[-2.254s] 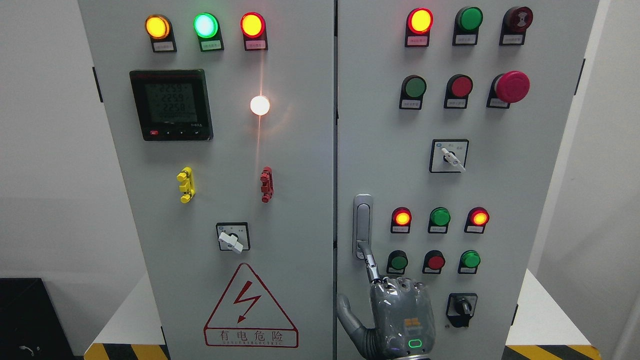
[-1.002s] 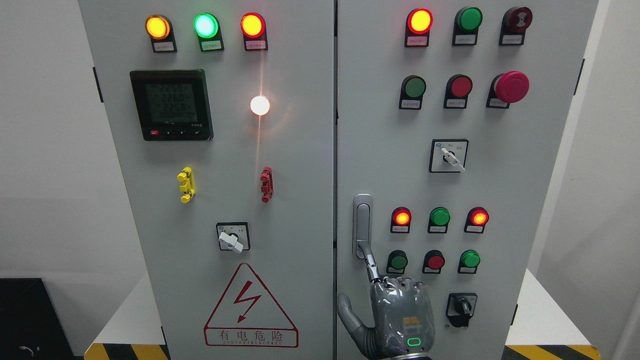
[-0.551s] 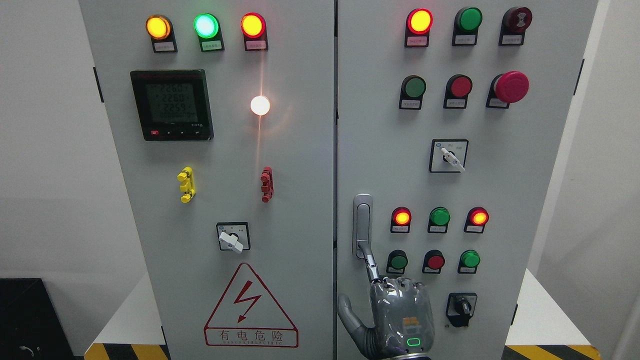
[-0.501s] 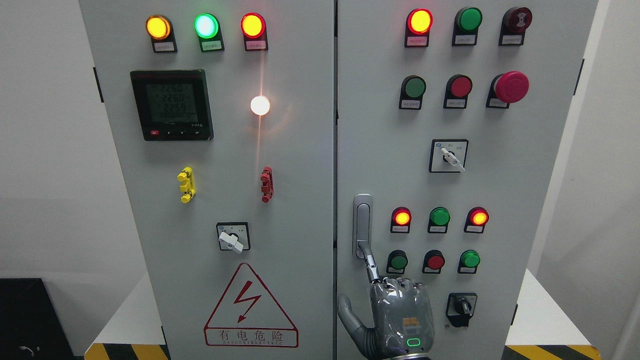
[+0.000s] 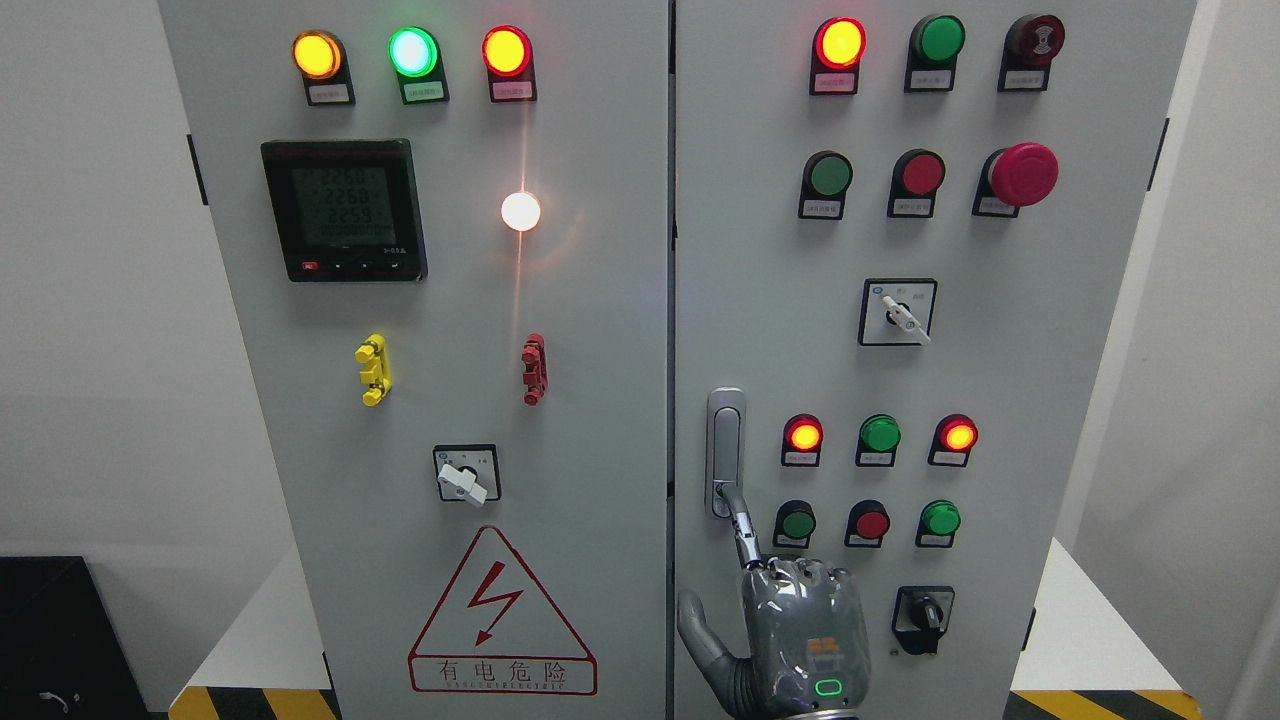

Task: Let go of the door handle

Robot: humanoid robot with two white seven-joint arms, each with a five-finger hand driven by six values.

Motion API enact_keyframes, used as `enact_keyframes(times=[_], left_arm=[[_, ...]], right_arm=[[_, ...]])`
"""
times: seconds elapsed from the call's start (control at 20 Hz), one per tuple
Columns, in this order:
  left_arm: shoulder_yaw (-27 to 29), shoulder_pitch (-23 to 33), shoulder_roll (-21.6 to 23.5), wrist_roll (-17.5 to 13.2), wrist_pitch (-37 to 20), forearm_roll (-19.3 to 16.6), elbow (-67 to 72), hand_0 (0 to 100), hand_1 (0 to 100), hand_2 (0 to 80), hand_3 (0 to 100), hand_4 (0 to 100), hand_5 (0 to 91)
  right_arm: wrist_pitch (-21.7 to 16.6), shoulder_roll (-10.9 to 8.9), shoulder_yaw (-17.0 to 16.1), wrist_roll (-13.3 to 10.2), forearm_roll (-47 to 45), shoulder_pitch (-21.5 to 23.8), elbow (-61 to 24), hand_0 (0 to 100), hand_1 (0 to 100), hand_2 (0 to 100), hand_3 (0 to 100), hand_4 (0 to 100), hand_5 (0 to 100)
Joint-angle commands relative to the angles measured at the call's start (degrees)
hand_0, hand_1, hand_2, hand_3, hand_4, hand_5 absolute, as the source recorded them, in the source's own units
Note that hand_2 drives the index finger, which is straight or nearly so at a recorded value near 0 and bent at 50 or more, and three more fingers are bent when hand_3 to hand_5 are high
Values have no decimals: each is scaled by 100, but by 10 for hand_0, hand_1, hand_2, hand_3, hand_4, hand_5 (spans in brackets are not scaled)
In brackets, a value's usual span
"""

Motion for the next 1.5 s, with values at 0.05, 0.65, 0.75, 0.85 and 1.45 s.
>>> enact_keyframes(times=[0.05,0.65,0.75,0.85,1.45], left_arm=[[0,0,0,-4,-5,0,-3,120,556,0,0,0,0],[0,0,0,-4,-5,0,-3,120,556,0,0,0,0],[0,0,0,-4,-5,0,-3,120,556,0,0,0,0],[0,0,0,-4,4,0,-3,120,556,0,0,0,0],[0,0,0,-4,-5,0,-3,120,556,0,0,0,0]], right_arm=[[1,2,-1,13,4,5,40,460,282,0,997,1000,1000],[1,28,25,13,101,48,40,459,283,0,999,1000,1000],[1,28,25,13,101,48,40,460,284,0,999,1000,1000],[1,37,25,22,101,48,66,460,285,1,1000,1000,1000],[1,28,16,13,110,92,92,457,287,5,1000,1000,1000]])
